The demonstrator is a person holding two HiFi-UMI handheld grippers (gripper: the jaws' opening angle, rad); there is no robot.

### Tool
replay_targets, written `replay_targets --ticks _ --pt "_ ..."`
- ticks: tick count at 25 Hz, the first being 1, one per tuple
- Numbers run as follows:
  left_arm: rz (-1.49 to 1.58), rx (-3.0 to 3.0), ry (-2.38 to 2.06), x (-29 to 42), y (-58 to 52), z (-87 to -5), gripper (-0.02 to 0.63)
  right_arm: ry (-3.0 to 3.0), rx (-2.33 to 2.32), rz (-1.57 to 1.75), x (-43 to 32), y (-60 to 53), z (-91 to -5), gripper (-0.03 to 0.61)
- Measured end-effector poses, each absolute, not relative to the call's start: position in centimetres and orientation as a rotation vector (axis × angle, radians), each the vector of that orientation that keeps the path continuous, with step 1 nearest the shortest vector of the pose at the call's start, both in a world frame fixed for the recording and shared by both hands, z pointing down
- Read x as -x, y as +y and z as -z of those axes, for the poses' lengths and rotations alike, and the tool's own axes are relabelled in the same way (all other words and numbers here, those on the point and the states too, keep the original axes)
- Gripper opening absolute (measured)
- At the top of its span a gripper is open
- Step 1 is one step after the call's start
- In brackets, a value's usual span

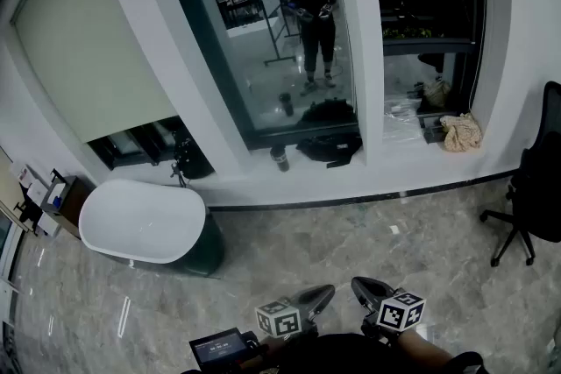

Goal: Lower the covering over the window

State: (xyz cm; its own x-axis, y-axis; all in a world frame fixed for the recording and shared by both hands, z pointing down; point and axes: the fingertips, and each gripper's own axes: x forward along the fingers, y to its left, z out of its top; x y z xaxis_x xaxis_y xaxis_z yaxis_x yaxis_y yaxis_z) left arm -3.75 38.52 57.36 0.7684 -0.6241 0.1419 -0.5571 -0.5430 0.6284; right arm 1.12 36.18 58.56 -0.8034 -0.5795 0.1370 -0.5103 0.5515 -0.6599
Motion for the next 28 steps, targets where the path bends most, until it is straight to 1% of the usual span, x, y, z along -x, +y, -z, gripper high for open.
replay_targets --ticks 17,28 --pt "0.145 -2.256 -0.907 4.0 38.1 -57.7 0.0 2.718 0.927 1.071 -0.9 35.8 -58.6 0.008" --pt "0.107 -2.27 -0.865 2.2 36.0 -57.6 0.0 2.629 0.958 1.075 -3.1 33.5 -58.1 0.006"
